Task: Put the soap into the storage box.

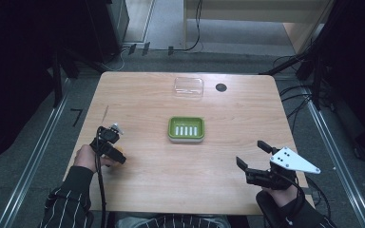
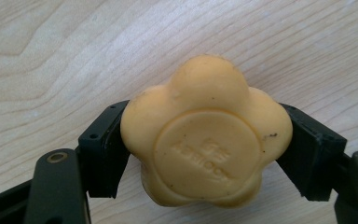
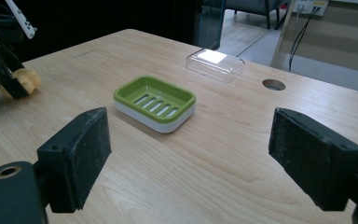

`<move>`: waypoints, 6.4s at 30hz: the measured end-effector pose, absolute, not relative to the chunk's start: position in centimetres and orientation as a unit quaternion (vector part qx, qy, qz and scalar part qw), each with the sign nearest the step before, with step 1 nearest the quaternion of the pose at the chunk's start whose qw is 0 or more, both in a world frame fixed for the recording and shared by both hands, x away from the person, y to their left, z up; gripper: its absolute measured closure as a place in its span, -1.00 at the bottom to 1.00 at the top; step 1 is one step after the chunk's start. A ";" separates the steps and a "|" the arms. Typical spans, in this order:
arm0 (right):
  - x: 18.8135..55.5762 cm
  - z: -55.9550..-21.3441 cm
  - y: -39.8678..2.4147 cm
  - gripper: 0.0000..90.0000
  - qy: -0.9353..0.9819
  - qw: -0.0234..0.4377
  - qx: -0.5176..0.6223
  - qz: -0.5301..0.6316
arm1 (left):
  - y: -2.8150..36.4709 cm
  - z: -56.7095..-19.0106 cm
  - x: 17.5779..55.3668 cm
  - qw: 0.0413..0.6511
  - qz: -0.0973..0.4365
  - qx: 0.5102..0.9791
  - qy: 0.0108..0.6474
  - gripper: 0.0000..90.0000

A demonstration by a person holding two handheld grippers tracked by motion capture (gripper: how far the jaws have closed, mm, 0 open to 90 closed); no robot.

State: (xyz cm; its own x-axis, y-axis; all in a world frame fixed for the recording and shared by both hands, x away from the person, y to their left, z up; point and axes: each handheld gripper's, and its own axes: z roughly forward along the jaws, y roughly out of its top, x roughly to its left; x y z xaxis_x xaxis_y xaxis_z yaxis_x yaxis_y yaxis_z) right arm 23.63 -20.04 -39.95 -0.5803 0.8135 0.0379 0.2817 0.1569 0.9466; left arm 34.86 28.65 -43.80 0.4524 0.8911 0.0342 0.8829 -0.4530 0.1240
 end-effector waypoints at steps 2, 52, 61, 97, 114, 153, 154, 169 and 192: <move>23.6 -40.0 -20.0 -0.70 0.717 0.253 0.382 0.525 | 28.5 -43.6 34.9 0.048 0.049 0.852 0.519 -0.42; 22.5 -40.0 -21.0 -0.70 0.710 0.264 0.400 0.516 | 22.3 -42.2 38.1 0.047 0.051 0.901 0.428 -0.43; 22.3 -40.0 -21.1 -0.70 0.708 0.266 0.403 0.515 | 21.1 -42.0 38.8 0.049 0.053 0.909 0.410 -0.43; 21.1 -40.1 -22.2 -0.70 0.701 0.275 0.419 0.507 | 17.7 -40.9 40.4 0.056 0.059 0.929 0.361 -0.43; 20.6 -40.2 -22.5 -0.70 0.699 0.279 0.425 0.503 | 16.0 -40.2 41.2 0.060 0.061 0.937 0.338 -0.43; 20.0 -40.2 -22.7 -0.70 0.698 0.282 0.431 0.497 | 12.1 -38.8 42.8 0.082 0.074 0.951 0.290 -0.43; 20.0 -40.2 -22.7 -0.70 0.698 0.282 0.432 0.497 | 12.1 -38.8 42.8 0.083 0.073 0.950 0.291 -0.43; 19.3 -40.2 -23.2 -0.70 0.693 0.288 0.441 0.492 | 10.7 -39.0 43.6 0.082 0.074 0.955 0.275 -0.43; 18.5 -40.3 -23.7 -0.70 0.687 0.296 0.451 0.487 | 9.1 -39.7 44.6 0.085 0.068 0.958 0.266 -0.43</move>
